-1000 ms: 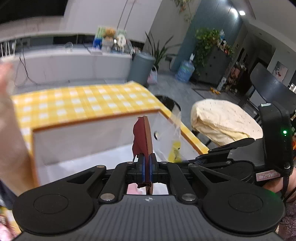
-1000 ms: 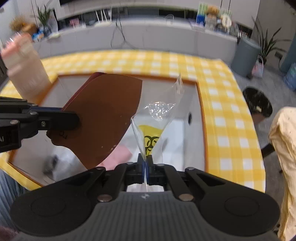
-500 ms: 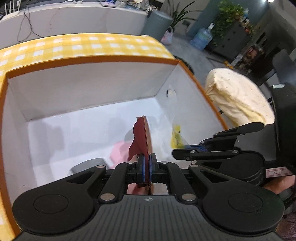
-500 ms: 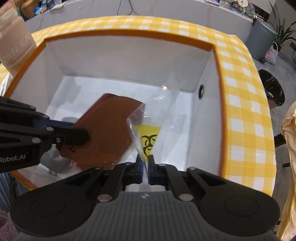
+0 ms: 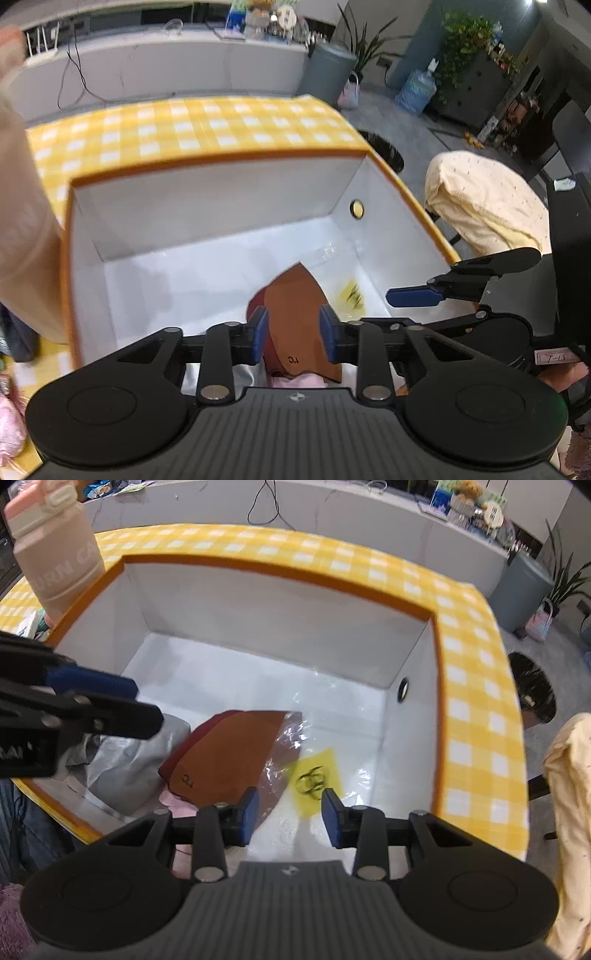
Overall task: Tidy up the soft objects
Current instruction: 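Open both tools to release the felt and bag into the box, then move both tools back toward the pile beside the bottle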
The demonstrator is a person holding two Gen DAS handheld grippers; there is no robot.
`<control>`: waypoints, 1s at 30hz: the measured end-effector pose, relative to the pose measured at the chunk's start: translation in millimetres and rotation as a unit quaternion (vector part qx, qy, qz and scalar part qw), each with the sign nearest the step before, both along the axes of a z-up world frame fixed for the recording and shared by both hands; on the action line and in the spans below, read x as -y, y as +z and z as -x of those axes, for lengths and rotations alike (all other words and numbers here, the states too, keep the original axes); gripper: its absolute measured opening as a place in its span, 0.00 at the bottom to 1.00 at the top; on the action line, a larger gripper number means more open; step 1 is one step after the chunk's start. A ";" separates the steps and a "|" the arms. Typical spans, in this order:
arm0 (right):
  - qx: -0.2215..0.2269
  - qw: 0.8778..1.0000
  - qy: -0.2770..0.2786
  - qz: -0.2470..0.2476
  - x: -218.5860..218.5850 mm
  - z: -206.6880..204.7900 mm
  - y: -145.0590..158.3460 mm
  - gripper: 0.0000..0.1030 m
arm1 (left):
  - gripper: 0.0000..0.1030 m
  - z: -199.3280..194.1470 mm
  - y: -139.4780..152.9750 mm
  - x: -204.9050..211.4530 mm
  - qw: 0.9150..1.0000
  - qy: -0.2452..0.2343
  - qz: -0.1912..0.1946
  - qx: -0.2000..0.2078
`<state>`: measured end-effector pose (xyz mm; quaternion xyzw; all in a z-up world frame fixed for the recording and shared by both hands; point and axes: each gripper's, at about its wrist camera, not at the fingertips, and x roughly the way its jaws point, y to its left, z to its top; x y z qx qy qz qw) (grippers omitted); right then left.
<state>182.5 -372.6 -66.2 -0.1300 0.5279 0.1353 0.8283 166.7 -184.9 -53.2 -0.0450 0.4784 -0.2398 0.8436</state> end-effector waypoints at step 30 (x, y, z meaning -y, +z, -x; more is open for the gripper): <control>0.248 0.960 -0.060 -0.117 -106.6 116.0 65.4 0.64 | 0.65 121.3 69.0 -107.2 0.961 0.073 -0.002 0.266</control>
